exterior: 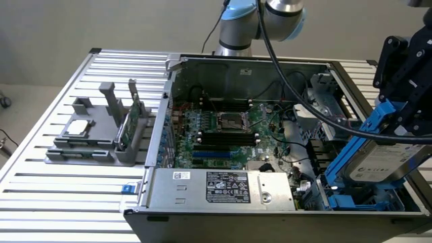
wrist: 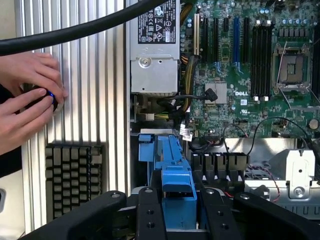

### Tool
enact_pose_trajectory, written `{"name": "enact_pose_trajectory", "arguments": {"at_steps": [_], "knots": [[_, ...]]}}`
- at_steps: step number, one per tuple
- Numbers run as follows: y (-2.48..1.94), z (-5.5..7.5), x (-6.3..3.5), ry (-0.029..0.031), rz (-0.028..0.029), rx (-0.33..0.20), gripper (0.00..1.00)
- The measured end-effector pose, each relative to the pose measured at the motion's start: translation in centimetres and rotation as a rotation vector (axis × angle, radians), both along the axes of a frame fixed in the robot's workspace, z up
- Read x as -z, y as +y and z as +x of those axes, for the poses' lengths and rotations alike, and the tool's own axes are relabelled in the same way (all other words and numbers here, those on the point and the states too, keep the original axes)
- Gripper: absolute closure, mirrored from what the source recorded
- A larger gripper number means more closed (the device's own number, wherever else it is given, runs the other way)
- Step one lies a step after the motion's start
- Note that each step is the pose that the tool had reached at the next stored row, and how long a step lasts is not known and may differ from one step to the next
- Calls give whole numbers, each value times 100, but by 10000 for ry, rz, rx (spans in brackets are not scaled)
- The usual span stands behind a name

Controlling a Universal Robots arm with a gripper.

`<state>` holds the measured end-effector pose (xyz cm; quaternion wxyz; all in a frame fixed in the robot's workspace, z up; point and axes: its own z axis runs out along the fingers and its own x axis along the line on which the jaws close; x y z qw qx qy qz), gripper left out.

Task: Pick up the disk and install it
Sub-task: 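Insert the disk into the insertion slot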

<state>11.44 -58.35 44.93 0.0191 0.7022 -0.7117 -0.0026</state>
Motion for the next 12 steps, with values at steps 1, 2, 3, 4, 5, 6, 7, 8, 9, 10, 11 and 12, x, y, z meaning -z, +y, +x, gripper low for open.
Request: {"name": "enact_pose_trajectory", "arguments": {"at_steps": [1,2,3,4,5,6,7,8,9,10,11,12], "knots": [[-1,0,5,0,-1,0,67],[-2,0,13,0,-1,0,67],[-2,0,20,0,0,0,67],[-4,0,25,0,0,0,67],[-7,0,31,0,1,1,67],[-8,0,39,0,2,1,67],[-9,0,45,0,-1,0,67],[-10,0,52,0,-1,1,67],[-12,0,60,0,0,1,67],[-12,0,67,0,0,1,67],[-13,0,75,0,-1,1,67],[-14,0,84,0,-1,0,67]]}}
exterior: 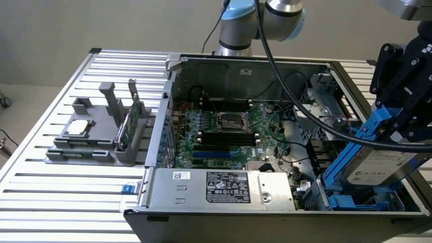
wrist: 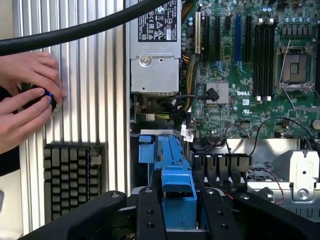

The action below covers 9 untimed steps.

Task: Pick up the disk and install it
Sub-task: 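Insert the disk into the insertion slot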

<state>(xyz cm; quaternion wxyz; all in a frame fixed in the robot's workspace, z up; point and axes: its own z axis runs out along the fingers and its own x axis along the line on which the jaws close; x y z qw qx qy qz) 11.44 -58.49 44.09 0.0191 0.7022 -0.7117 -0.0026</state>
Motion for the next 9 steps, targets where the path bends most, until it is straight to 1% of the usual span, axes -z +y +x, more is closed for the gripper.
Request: {"name": "enact_pose_trajectory", "arguments": {"at_steps": [9], "knots": [[-3,7,43,0,-1,1,67]]}}
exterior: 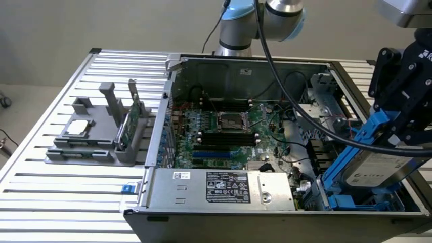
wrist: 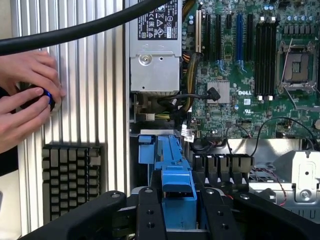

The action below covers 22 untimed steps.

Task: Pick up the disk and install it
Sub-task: 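Insert the disk into the insertion slot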

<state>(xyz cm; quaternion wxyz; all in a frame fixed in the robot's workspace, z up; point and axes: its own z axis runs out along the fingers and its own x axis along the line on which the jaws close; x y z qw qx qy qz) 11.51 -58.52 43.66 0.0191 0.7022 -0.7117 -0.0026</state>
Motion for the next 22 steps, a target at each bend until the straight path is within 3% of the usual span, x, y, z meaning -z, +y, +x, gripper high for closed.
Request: {"name": "enact_pose_trajectory", "arguments": {"at_steps": [22], "knots": [[0,3,139,-8,18,-1,67]]}}
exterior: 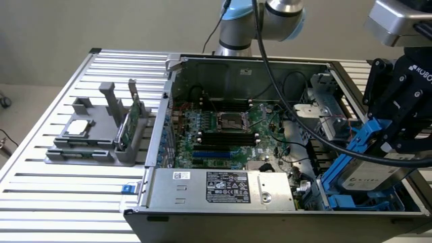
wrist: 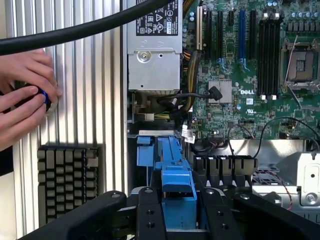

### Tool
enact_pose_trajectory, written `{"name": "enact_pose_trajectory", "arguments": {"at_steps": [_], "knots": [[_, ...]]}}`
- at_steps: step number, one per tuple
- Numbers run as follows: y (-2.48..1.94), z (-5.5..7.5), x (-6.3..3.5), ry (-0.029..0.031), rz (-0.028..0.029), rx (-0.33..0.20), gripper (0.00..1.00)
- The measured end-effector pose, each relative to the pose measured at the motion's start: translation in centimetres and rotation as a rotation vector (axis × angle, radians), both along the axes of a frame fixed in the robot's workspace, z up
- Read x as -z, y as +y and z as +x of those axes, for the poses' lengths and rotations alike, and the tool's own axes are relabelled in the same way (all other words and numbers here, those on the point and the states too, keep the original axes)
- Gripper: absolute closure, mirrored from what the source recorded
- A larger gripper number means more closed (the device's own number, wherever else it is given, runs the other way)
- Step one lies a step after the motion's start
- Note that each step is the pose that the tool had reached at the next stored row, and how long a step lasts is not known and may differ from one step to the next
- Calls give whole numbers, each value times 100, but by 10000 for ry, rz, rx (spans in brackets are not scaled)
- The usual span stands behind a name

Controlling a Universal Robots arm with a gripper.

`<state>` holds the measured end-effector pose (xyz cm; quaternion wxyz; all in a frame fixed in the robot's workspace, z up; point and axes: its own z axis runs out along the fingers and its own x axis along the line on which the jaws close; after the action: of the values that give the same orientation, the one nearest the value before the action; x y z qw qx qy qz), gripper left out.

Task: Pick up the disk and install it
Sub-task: 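Insert the disk into the insertion slot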

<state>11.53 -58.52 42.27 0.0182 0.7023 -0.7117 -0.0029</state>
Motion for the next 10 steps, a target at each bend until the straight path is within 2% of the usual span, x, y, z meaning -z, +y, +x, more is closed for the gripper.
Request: {"name": "enact_pose_trajectory", "arguments": {"at_steps": [7,10], "knots": [[0,-15,38,-65,54,1,67],[0,-26,57,-70,56,-1,67]]}}
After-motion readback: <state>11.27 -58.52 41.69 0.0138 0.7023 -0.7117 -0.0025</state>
